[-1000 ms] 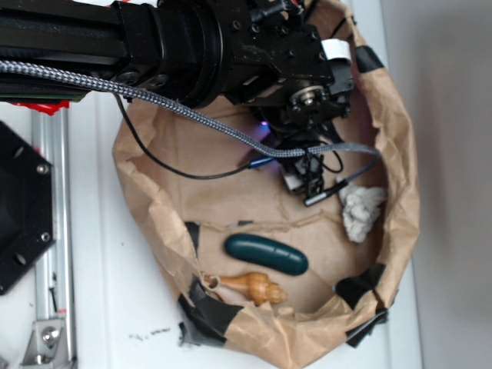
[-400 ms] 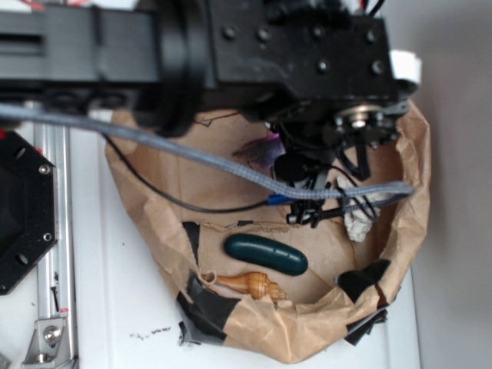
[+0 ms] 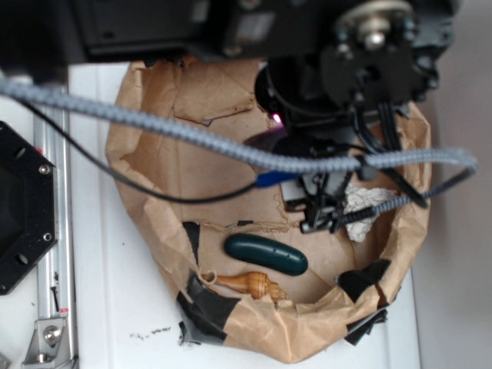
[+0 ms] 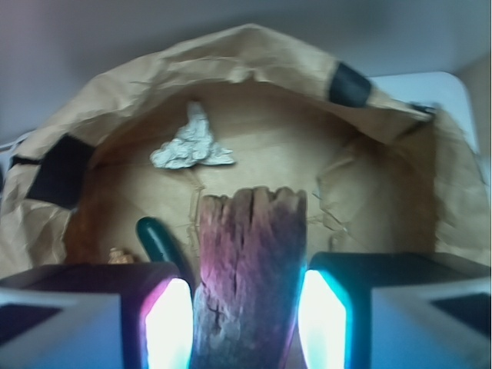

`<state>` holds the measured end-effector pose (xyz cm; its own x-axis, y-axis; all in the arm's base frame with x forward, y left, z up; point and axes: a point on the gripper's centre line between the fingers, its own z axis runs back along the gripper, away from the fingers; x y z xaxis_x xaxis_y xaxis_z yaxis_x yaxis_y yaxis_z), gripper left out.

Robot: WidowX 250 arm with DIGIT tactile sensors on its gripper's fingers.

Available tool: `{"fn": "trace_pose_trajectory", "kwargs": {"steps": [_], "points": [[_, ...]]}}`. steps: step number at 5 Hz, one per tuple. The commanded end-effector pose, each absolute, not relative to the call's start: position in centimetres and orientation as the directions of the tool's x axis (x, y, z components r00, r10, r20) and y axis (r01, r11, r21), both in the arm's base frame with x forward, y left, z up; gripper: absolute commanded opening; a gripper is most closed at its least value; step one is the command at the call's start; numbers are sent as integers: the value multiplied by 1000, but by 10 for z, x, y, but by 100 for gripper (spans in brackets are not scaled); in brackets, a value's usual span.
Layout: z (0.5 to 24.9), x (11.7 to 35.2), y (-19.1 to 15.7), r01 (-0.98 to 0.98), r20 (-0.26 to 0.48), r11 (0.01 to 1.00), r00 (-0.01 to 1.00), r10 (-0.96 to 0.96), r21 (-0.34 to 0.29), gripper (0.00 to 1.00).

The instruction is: Grab the wood chip.

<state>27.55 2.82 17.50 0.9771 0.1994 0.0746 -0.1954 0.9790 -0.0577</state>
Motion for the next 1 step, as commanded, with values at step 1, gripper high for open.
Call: {"fn": "trace_pose_trajectory", "kwargs": {"steps": [1], "points": [[192, 273, 41, -230, 223, 968, 943, 248, -106, 0]]}}
